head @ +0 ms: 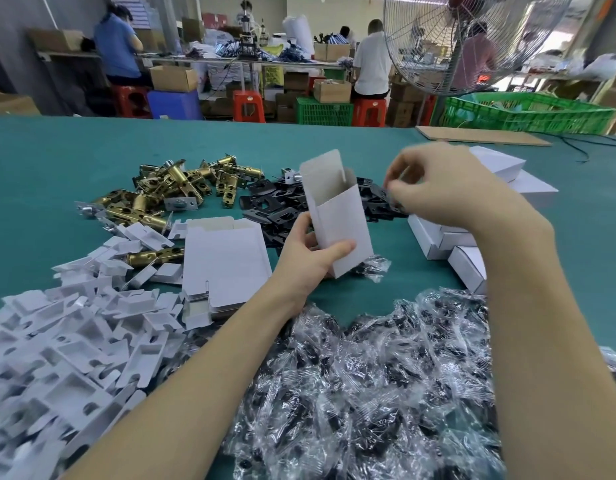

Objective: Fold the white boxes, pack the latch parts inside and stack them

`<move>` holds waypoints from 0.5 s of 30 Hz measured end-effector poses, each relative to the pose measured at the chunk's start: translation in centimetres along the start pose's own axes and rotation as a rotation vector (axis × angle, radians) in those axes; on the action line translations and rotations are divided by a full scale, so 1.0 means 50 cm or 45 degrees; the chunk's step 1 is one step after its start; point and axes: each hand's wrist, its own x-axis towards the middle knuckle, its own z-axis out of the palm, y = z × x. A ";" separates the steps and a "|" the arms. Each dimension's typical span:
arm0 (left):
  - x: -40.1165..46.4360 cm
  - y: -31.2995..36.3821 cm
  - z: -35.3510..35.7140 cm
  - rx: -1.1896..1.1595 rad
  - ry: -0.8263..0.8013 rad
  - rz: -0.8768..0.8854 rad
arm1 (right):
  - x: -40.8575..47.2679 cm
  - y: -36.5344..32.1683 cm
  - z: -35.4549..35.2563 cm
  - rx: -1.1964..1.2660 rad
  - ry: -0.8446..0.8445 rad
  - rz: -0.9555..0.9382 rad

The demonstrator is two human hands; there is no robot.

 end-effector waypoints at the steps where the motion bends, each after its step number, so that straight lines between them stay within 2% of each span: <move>1: 0.001 -0.001 0.000 -0.015 0.021 0.001 | 0.002 0.011 0.009 -0.082 -0.177 0.067; 3: 0.003 -0.001 0.001 -0.035 0.035 0.003 | 0.004 0.034 0.042 -0.198 -0.430 0.164; 8: 0.002 0.001 0.004 -0.044 0.039 -0.030 | 0.010 0.059 0.132 -0.091 -0.584 0.173; 15: 0.002 -0.001 0.005 -0.031 0.035 -0.001 | 0.020 0.085 0.154 0.025 -0.471 0.188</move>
